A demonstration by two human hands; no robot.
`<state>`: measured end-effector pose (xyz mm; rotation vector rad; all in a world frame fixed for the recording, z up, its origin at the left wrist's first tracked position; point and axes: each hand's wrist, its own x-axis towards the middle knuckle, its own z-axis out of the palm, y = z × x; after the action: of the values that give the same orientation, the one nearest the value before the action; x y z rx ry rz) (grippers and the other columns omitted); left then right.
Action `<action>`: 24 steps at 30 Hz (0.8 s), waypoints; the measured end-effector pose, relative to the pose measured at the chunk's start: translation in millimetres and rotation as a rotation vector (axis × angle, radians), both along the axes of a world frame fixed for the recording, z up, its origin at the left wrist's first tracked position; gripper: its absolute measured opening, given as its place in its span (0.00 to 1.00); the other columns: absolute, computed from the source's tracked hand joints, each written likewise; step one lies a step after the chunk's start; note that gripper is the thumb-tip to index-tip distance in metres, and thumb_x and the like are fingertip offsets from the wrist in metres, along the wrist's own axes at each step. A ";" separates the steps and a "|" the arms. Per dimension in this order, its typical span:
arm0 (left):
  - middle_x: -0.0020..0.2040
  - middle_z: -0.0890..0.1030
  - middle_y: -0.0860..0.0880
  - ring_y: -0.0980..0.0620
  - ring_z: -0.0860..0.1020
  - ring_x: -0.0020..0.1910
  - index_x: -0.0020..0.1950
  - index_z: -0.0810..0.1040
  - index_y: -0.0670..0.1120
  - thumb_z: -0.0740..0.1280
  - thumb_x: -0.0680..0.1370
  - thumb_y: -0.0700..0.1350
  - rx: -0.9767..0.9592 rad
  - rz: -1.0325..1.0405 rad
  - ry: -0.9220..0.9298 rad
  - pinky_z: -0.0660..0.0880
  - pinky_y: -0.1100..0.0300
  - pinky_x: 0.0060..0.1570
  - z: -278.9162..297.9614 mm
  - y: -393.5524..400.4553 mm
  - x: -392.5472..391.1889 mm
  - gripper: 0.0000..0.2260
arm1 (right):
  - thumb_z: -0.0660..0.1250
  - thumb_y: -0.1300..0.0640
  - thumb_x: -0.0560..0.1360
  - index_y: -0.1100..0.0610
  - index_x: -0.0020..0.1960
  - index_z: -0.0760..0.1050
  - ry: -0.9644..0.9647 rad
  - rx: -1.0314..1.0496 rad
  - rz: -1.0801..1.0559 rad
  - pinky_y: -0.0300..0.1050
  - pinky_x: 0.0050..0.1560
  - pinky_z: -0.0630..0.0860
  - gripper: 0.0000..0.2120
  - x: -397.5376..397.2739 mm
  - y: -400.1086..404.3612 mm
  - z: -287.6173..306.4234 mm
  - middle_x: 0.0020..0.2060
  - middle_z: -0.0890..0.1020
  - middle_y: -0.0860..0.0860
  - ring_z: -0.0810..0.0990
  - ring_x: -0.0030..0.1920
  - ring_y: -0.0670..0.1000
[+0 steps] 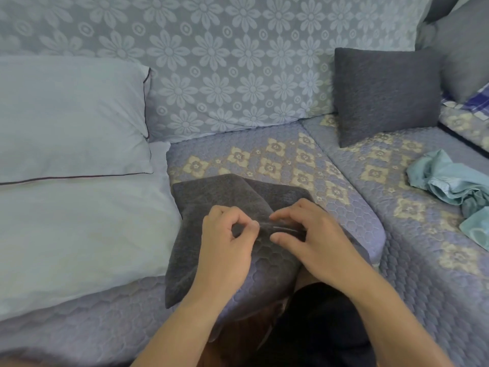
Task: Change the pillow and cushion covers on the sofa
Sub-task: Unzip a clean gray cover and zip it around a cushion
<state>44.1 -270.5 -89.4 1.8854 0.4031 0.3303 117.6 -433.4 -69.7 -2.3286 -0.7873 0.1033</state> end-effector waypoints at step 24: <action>0.38 0.74 0.57 0.58 0.72 0.40 0.42 0.74 0.52 0.70 0.78 0.43 0.596 -0.248 -0.034 0.68 0.62 0.39 2.8 57.6 -10.7 0.08 | 0.67 0.62 0.77 0.60 0.38 0.73 -0.220 -0.054 -0.701 0.48 0.47 0.65 0.09 6.8 -36.2 -31.4 0.40 0.74 0.54 0.74 0.46 0.58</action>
<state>33.4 -212.9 -86.6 2.4768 0.0376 0.3376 124.4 -469.6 -101.1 -2.5579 -0.0282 -0.4461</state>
